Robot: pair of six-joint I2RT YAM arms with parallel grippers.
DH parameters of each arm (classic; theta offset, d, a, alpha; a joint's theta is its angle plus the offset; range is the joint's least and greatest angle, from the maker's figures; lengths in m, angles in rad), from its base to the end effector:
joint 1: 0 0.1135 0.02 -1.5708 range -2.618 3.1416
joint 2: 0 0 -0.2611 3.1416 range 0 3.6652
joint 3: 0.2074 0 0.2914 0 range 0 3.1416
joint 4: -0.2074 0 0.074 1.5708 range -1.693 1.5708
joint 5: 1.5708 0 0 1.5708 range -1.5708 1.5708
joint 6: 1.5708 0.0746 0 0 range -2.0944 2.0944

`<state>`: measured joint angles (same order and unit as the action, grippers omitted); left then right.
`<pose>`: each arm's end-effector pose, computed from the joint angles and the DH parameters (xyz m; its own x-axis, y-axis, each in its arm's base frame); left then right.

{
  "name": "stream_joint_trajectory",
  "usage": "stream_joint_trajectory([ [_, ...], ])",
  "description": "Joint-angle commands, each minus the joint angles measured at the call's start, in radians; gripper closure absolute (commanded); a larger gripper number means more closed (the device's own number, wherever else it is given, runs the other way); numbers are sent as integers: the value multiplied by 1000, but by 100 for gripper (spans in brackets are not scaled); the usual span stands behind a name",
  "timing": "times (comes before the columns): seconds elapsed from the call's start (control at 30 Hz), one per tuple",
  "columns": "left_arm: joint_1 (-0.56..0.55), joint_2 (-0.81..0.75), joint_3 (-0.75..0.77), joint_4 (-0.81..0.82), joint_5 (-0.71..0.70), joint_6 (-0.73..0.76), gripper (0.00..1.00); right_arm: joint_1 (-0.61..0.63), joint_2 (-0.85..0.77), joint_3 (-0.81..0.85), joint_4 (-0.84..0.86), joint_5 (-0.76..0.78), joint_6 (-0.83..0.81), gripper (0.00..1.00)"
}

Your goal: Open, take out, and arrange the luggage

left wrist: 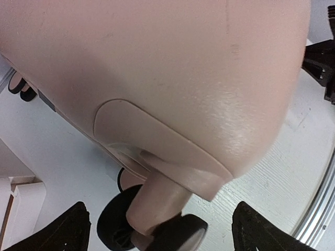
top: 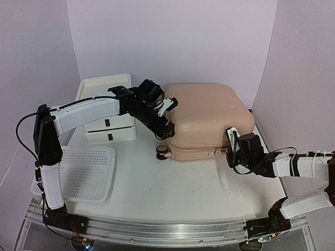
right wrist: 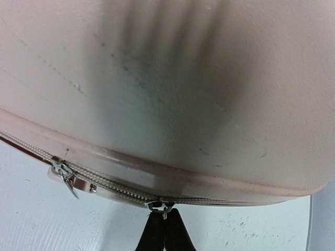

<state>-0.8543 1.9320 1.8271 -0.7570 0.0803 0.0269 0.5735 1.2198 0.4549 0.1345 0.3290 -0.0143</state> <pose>0.3230 -0.3800 0.2750 -0.4772 0.5888 -0.6524 0.7991 0.5996 -0.0434 0.2603 0.1394 0.1193 -0.4909 -0.3332 -0.8050 -0.3013 0.9319 -0.2020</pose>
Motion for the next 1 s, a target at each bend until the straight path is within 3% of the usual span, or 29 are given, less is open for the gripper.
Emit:
stream_joint_trajectory([
  [0.0,8,23,77,-12,-29,51,9,-16,-64,10,-111,79,-64,100],
  [0.17,22,52,78,-14,-59,12,25,-62,-50,58,-233,51,-71,100],
  [0.5,35,53,21,-11,-149,-52,63,-187,-108,28,-254,-38,-97,100],
  [0.67,42,33,-16,-11,-177,-56,80,-327,-114,34,-254,-256,-125,100],
  [0.97,44,1,-74,-12,-183,-51,93,-633,-84,62,-204,-482,-62,100],
])
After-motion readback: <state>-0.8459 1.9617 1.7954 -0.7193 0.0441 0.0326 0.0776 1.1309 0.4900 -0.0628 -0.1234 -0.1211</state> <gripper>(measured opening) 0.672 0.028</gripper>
